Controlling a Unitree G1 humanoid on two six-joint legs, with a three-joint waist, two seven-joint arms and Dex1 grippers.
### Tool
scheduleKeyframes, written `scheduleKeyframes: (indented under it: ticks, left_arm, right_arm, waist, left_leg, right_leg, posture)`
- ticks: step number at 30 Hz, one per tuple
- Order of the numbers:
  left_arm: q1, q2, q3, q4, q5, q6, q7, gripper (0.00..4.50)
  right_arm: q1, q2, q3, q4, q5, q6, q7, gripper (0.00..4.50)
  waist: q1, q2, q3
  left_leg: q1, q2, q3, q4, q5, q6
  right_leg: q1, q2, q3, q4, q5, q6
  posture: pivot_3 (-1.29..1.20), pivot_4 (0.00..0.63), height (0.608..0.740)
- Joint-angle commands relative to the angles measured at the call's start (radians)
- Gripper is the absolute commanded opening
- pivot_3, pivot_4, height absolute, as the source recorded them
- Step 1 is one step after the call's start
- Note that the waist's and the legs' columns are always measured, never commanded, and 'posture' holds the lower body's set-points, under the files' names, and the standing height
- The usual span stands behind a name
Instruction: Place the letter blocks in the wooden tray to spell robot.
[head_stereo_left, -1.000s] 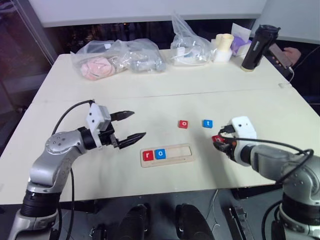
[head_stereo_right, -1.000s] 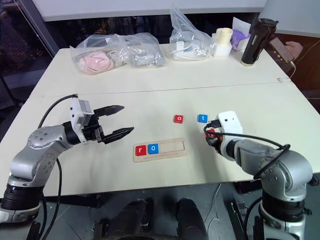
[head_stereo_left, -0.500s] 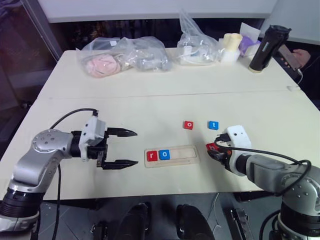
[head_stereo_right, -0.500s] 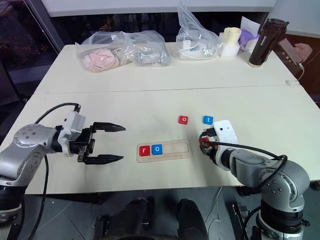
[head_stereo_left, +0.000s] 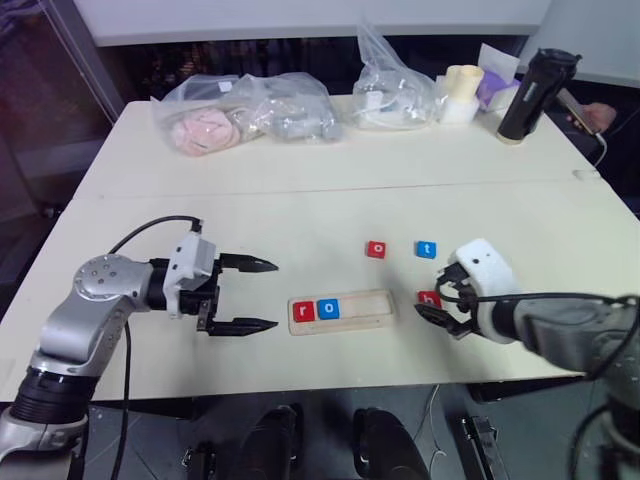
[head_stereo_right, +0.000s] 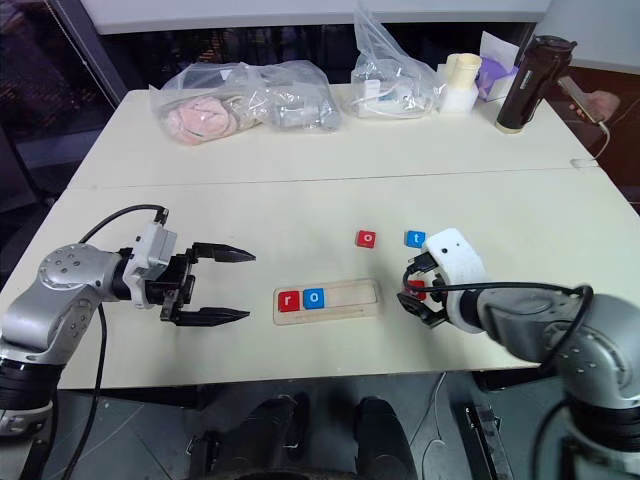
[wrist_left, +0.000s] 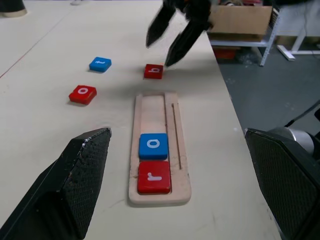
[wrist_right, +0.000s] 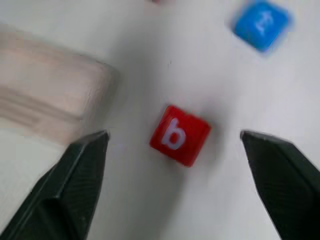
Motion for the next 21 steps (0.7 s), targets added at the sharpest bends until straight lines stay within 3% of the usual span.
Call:
scheduleKeyframes:
  ticks: [1, 4, 8, 13, 21]
  left_arm:
    - [-0.031, 0.001, 0.001, 0.006, 0.008, -0.022, -0.011, 4.50]
    - [-0.041, 0.002, -0.005, 0.015, 0.010, -0.026, -0.022, 4.50]
    - [-0.056, 0.003, -0.015, 0.019, 0.015, -0.030, -0.034, 4.50]
    - [-0.055, -0.001, -0.019, 0.004, 0.018, -0.032, -0.025, 4.50]
    - [-0.032, 0.019, -0.009, -0.021, 0.009, -0.029, -0.038, 4.50]
  right_arm:
    - [0.083, -0.174, 0.067, 0.051, -0.225, -0.428, 0.422, 4.44]
    - [0.167, -0.261, 0.133, 0.184, -0.429, -0.771, 0.670, 4.44]
    - [0.104, -0.233, 0.264, 0.469, -0.614, -1.046, 0.857, 4.44]
    - [0.023, -0.158, 0.331, 0.641, -0.704, -1.162, 0.972, 4.44]
    - [-0.033, -0.069, 0.362, 0.745, -0.804, -1.234, 1.022, 4.44]
  waist:
    - [0.002, -0.001, 0.000]
    - [0.000, -0.001, 0.000]
    - [-0.005, -0.001, 0.000]
    - [-0.002, -0.001, 0.000]
    - [0.000, -0.001, 0.000]
  left_leg:
    - [0.000, 0.000, 0.000, 0.000, 0.000, 0.000]
    - [0.000, 0.000, 0.000, 0.001, -0.001, 0.001]
    - [0.000, -0.001, 0.002, 0.003, -0.001, 0.001]
    - [0.001, 0.000, 0.002, 0.003, -0.001, 0.001]
    - [0.001, 0.000, 0.002, 0.003, -0.001, 0.001]
  right_leg:
    - [0.000, 0.000, 0.000, 0.000, 0.000, 0.000]
    - [0.002, 0.000, -0.001, -0.001, 0.000, 0.002]
    - [0.002, -0.001, 0.001, -0.001, 0.002, 0.003]
    - [0.001, -0.001, 0.002, 0.001, 0.002, 0.002]
    - [0.000, -0.001, 0.002, 0.001, 0.002, 0.002]
  posture:
    - [0.00, 0.150, 0.738]
    - [0.00, 0.150, 0.738]
    - [0.00, 0.150, 0.738]
    - [0.00, 0.150, 0.738]
    - [0.00, 0.150, 0.738]
